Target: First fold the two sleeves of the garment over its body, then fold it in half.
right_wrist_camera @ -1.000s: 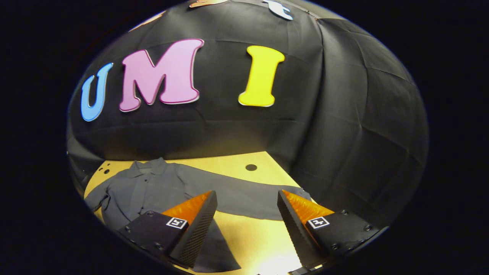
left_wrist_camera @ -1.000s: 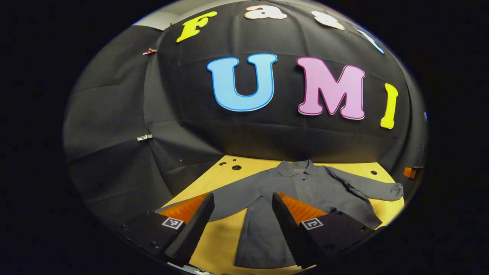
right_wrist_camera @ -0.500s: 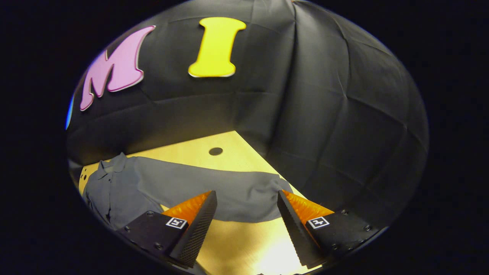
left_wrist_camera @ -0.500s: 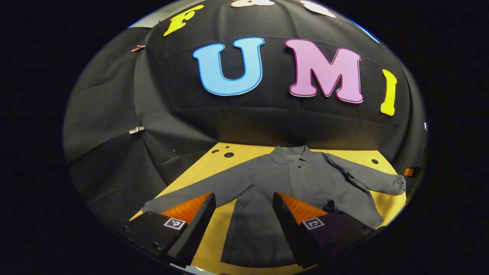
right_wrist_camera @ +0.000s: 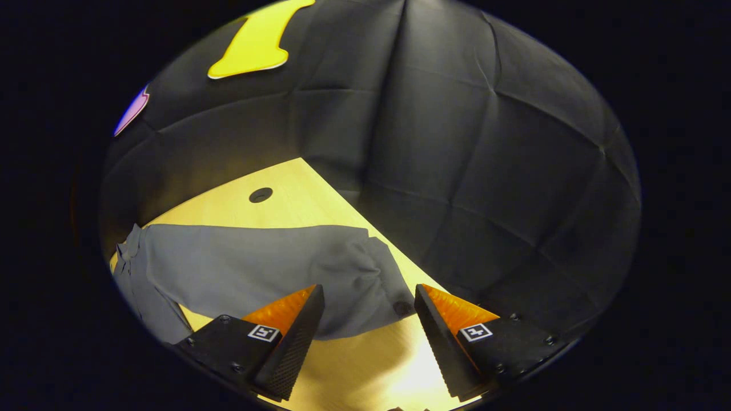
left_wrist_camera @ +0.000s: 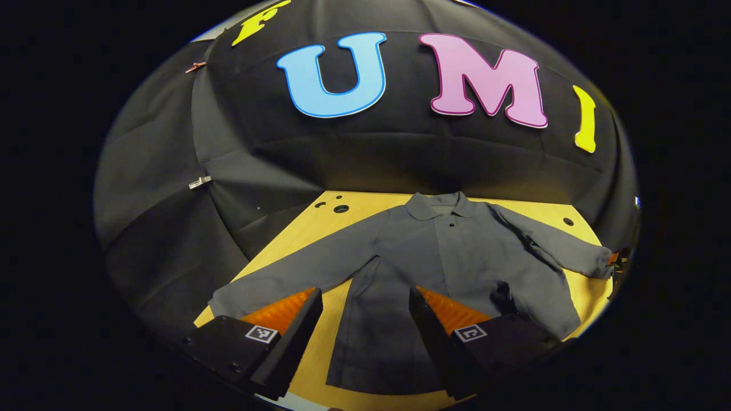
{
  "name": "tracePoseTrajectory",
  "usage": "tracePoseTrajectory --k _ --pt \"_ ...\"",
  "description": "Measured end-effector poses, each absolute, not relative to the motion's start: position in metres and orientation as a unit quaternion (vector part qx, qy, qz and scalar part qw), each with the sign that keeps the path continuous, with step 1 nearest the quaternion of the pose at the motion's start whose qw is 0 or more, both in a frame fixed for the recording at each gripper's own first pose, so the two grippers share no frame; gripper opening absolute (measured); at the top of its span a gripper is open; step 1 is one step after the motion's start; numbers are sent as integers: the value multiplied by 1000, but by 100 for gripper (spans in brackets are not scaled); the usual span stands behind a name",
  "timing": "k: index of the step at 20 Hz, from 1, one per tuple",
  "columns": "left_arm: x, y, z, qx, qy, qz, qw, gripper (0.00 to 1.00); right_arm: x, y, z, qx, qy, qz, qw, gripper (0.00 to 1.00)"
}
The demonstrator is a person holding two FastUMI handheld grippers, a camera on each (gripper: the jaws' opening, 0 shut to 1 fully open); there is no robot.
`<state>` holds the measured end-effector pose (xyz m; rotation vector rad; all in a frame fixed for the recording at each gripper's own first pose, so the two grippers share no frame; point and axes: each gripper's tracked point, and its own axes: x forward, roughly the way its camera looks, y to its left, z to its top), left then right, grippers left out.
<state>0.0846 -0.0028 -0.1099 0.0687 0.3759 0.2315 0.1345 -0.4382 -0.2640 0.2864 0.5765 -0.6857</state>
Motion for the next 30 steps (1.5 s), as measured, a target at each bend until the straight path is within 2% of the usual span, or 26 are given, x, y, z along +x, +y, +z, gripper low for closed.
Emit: tracePoseTrajectory --k 6,14,15,16,21,22,24,30 --pt "97 -31 -111 40 191 81 977 96 130 -450 -282 181 300 -339 873 98" --pt "103 -49 -117 5 207 73 976 96 136 -444 -293 179 314 -327 873 99" --pt "102 -49 -118 3 209 73 975 96 138 -442 -296 178 319 -322 873 93" --pt "102 -48 -120 0 211 72 975 96 141 -438 -295 178 319 -317 876 77" --pt "94 -39 -129 -13 223 83 971 96 150 -420 -293 166 336 -289 881 11" --pt "93 -35 -129 -13 222 86 971 96 149 -418 -292 166 340 -278 883 7" --pt "90 -28 -128 -16 221 91 971 96 150 -412 -293 163 342 -267 886 5" --pt "86 -8 -124 -18 212 108 971 96 150 -383 -261 131 330 -224 908 5"
